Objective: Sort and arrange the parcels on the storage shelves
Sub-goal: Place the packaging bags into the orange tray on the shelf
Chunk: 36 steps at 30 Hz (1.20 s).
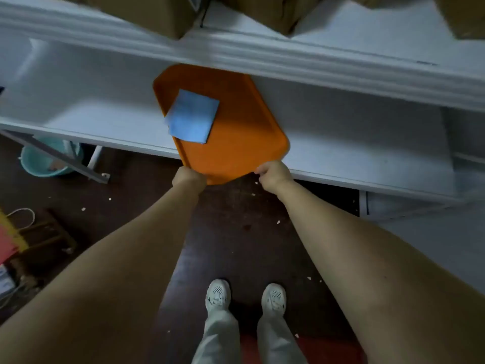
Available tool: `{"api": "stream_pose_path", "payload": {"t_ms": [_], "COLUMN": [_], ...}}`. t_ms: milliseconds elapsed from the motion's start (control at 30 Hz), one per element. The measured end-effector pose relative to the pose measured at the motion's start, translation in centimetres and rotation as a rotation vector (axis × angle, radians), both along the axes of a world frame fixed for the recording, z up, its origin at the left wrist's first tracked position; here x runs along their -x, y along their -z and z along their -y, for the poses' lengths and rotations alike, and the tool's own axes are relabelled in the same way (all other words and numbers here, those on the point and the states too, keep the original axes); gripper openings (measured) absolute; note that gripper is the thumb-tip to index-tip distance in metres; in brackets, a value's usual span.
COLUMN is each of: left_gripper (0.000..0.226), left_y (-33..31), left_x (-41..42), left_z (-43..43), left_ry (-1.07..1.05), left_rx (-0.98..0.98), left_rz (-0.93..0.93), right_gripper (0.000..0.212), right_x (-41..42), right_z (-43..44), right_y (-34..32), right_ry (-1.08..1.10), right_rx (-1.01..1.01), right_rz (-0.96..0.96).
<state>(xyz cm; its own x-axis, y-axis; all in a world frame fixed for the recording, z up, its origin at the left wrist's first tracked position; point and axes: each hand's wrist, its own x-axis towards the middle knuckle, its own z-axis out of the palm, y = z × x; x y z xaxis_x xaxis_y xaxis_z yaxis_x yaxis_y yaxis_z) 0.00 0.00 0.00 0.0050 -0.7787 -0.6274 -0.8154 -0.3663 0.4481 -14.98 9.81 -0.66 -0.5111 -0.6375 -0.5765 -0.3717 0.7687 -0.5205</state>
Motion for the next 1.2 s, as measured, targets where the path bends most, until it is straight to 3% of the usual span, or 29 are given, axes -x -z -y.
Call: {"api": "stream_pose_path", "payload": {"t_ms": [200,433,600,733,867,1033,1200], "left_gripper": [0.031,0.030,0.041,0.036,0.028,0.034,0.011], "left_y": [2.5,4.4,4.8,6.3,6.7,6.2,6.1], "left_x": [0.9,2.0,3.2,3.1,3.0,5.2,7.7], "left_z": [1.1,1.3,1.5,1.8,0.6,-2.9,-7.5], "left_ry": [-0.039,-0.071,-0.127,-0.135,-0.062,-0.010,-0.053], "left_rx": [0.008,0.019,-0.030,0.027,0.028,-0.155,-0.370], "left_rz": [0.001,0.026,0.079,0.110,0.151,0.028,-0.039], "right_gripper": [0.057,0.062,0.079,0.082,0.061,0.041,0.034], "right_x": [0.5,1.5,2.0,1.7,2.0,4.6,7.6], "right_z": [1.7,2.3,2.4,3.1,2.7,-0.1,-4.1], "right_y": [2.5,3.8,3.6,4.5,5.2,5.3,6.2], "right_ry": [-0.310,-0.483,-0.610,-0.606,-0.510,-0.321,-0.183], "right_rx": [0.021,-0.086,-0.184,-0.225,-0.154,-0.115,-0.160], "right_rz": [-0.103,-0.038,-0.151,-0.181,-0.157,-0.179,-0.266]}}
